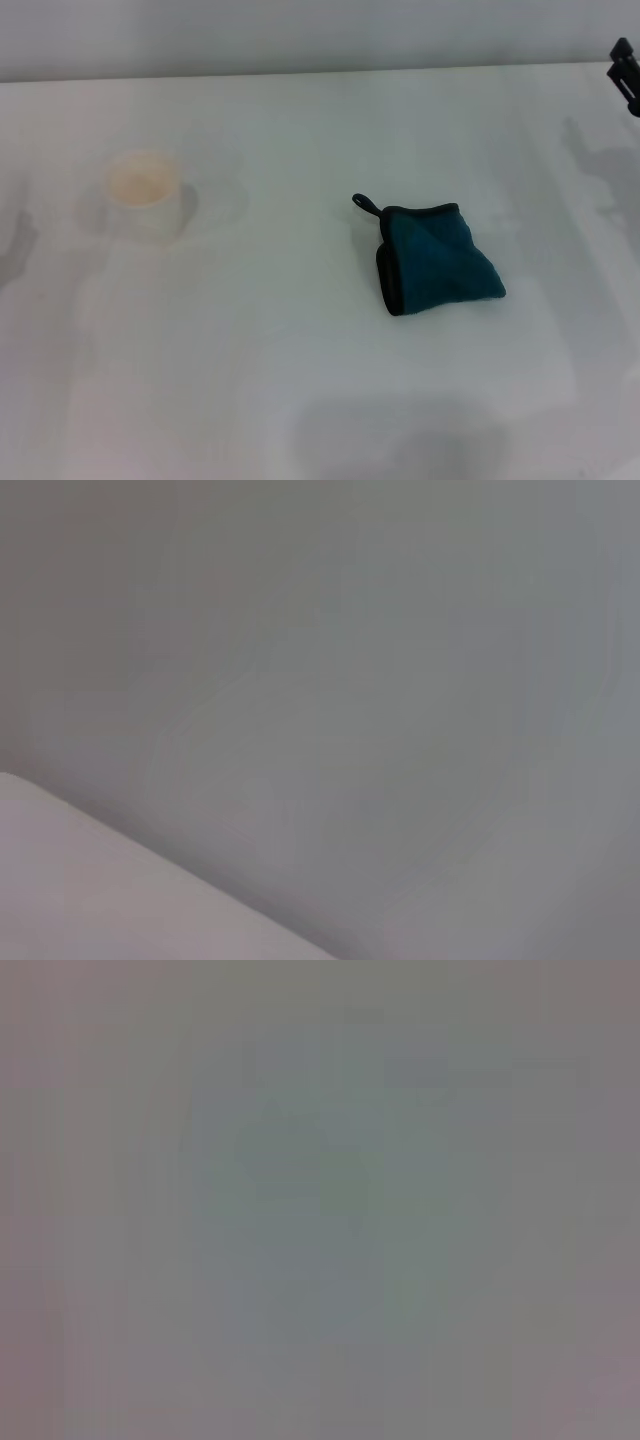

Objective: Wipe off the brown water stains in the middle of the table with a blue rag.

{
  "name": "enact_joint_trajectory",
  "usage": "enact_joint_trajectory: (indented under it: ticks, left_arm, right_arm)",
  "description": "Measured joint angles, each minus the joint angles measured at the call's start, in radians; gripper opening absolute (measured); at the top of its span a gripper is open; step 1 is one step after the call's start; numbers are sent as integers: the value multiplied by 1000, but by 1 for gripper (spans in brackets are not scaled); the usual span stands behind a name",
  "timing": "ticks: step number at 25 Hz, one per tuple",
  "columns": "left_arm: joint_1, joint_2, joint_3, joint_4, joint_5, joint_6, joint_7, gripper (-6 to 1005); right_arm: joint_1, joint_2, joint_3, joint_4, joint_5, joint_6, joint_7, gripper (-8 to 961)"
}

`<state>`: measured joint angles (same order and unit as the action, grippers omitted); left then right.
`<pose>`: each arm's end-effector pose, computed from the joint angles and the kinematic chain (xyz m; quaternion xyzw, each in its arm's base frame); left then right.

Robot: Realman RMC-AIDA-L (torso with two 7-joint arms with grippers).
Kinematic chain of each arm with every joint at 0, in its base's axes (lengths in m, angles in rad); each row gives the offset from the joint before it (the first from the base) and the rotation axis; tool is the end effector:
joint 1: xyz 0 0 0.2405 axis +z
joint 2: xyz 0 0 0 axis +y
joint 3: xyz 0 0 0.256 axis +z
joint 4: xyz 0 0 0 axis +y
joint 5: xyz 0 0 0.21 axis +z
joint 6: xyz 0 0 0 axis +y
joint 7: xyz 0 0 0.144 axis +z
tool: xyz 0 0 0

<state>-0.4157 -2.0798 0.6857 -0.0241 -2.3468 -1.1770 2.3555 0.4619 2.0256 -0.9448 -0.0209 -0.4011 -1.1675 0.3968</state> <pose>-0.3694 0.3034 -0.0084 -0.6005 -0.4512 -0.4052 0.5213 0.3715 0.3342 0.0416 -0.6329 0.2957 0.3149 0.6425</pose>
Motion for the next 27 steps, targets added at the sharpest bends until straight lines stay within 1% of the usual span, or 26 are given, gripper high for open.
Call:
enact_joint_trajectory:
  ticks: [4, 7, 9, 12, 20, 23, 27]
  left_arm:
    - [-10, -1, 0, 9, -11, 48, 6, 888]
    - [-17, -1, 0, 11, -43, 77, 8, 888]
    - [-13, -3, 0, 12, -90, 77, 4, 888]
    - [-8, -6, 0, 0, -160, 74, 1, 888]
    - [-24, -9, 2, -19, -184, 71, 14, 888]
    - [-27, -9, 2, -21, -186, 32, 50, 888]
    - [-37, -11, 3, -22, -185, 6, 164, 888]
  right_arm:
    - [-11, -1, 1, -3, 1, 1, 4, 858]
    - [-27, 1, 5, -6, 1, -50, 10, 858]
    - [-31, 1, 10, -3, 4, -88, 14, 857]
    - [-32, 0, 7, -1, 4, -112, 17, 857]
    - [-30, 2, -6, 14, 1, -119, 20, 857]
    - [-28, 2, -4, 21, 2, -119, 32, 857]
    - [-22, 2, -1, 19, 8, -77, 65, 857]
